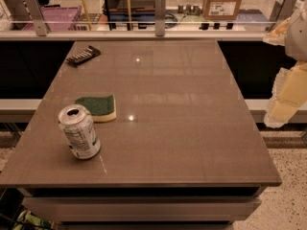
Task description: Move 7up can near rxbar chocolate
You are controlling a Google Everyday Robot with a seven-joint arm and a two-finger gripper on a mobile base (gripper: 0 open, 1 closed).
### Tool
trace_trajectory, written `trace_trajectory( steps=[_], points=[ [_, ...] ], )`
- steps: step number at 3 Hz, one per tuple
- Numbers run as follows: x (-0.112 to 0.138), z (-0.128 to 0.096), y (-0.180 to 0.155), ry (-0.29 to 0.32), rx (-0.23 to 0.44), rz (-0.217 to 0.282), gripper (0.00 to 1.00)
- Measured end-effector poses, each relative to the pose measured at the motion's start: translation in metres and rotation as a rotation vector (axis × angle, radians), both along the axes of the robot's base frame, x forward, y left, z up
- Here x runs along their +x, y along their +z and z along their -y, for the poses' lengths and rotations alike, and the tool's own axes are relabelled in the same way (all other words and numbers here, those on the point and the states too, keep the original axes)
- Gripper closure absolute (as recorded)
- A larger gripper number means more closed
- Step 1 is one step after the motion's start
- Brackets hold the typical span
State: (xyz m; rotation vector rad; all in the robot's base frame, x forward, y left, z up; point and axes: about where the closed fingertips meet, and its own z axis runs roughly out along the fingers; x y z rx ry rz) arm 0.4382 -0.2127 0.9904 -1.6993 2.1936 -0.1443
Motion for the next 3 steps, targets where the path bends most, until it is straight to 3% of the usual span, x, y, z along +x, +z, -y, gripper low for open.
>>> trace_trajectory(
  steps=[2,3],
  points=[
    [-0.003,-0.007,0.001,0.022,0.022,0.011,0.00],
    [-0.010,-0.023,-0.001,0.039,0.083,0.030,0.00]
  ],
)
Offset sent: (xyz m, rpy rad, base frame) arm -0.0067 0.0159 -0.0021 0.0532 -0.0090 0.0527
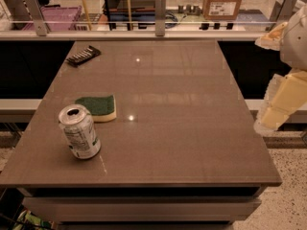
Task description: Move 7up can near rxbar chocolate
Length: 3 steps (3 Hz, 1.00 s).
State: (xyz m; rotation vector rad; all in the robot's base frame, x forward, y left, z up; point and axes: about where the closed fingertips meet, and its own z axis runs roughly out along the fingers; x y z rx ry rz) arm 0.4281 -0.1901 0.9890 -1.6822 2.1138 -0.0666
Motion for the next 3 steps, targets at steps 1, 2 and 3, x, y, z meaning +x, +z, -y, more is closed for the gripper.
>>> trace_trajectory(
  steps=[1,2,3],
  points=[
    [-0.007,-0.017,-0.007,0.008,0.104,0.023,0.00],
    [-0.015,-0.037,-0.015,0.009,0.223,0.023,0.00],
    [-0.022,-0.060,-0.022,0.028,0.337,0.004,0.00]
  ],
)
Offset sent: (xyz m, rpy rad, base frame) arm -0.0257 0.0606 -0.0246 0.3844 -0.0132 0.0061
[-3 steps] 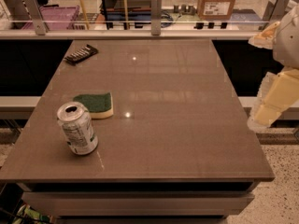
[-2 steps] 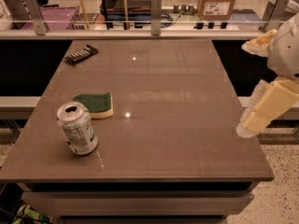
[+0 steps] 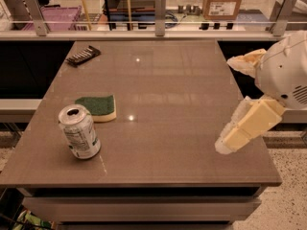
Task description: Move 7up can near rxbar chocolate
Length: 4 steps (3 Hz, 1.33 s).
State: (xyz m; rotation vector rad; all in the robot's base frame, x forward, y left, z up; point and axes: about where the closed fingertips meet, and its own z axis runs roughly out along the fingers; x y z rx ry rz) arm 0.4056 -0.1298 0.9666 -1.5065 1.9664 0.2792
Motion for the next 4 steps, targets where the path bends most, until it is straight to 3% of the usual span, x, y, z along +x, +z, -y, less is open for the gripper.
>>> trace_trajectory(
  steps=[1,2,3,4],
  points=[
    [-0.007,-0.021,-0.011,0.016,0.126,0.010,0.00],
    [-0.008,-0.029,-0.006,0.024,0.164,0.012,0.00],
    [-0.008,-0.029,-0.007,0.024,0.161,0.012,0.00],
    [-0.004,-0.037,0.002,0.055,0.169,0.054,0.00]
  ],
)
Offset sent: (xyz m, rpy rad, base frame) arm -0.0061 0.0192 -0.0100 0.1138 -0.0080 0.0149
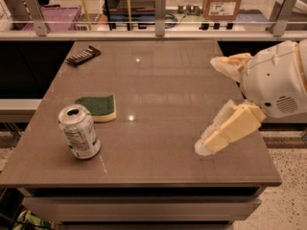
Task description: Move 7up can near rxbar chocolate
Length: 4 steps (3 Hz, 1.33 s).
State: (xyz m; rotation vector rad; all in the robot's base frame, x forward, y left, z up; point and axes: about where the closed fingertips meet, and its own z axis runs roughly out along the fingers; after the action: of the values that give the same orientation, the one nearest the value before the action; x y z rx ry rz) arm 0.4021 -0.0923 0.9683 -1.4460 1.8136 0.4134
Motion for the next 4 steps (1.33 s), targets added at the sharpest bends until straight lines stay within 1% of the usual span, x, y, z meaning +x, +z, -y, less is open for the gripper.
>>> trace_trajectory(
  steps=[1,2,3,4],
  points=[
    [0.004,-0.018,0.009,0.046,0.034,0.064,0.00],
    [0.012,-0.043,0.009,0.110,0.089,0.079,0.00],
    [0.013,-0.071,0.001,0.167,0.167,0.056,0.00],
    [0.007,-0.097,-0.008,0.199,0.234,0.035,0.00]
  ],
)
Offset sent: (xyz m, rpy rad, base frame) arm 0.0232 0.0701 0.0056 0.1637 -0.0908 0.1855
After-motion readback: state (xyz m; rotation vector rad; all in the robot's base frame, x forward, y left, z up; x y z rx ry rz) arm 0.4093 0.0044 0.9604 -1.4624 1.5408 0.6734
